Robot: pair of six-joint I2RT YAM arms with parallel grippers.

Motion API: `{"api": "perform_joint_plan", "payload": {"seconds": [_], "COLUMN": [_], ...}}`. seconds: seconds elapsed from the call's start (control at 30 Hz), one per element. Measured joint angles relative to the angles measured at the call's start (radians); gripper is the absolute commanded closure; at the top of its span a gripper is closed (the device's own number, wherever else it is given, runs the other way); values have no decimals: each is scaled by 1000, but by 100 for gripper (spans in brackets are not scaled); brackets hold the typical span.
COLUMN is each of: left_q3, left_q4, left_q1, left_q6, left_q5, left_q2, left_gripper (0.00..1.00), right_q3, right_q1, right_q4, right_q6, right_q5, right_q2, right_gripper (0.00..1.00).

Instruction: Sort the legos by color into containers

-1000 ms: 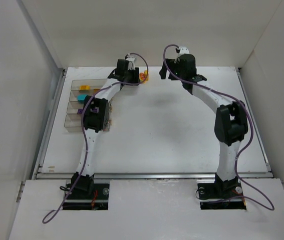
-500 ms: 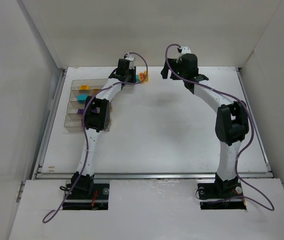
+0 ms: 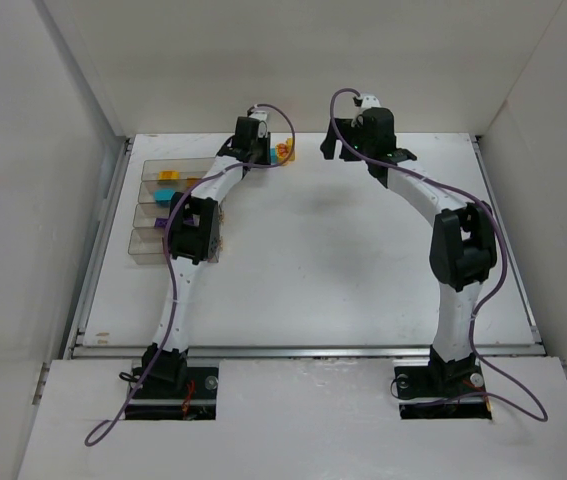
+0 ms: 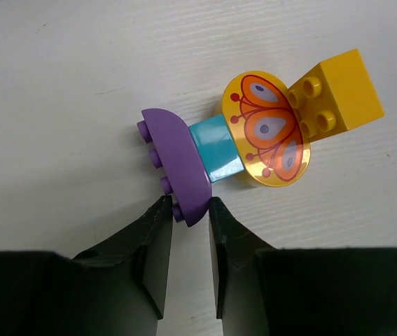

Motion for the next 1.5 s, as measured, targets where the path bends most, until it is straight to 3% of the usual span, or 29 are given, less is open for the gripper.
{"api": "perform_joint_plan", "payload": {"seconds": [0.27, 0.43, 0.87, 1.07, 1.5], "left_q3": [-41, -275, -698, -789, -834], "left_q4": [11, 60, 14, 12, 31], "left_q1": [0, -7, -100, -130, -137], "left_q6": [55, 130, 203, 183, 161], "left_q5": [60, 104, 150, 148, 129], "left_q2": [-16, -156, -466, -528, -561], "left_gripper": [100, 100, 100, 100, 100], "right_q3": [3, 8, -23, -75, 51], "right_q1": [0, 0, 49, 83, 113], "right_q4": [-14, -30, -191, -274, -363], "right_q6": [0, 0, 34, 73, 103], "right_q5": [-25, -65, -126, -154, -166], "right_q2": [0, 0, -3, -2, 108], "right_gripper": [7, 8, 11, 15, 17]}}
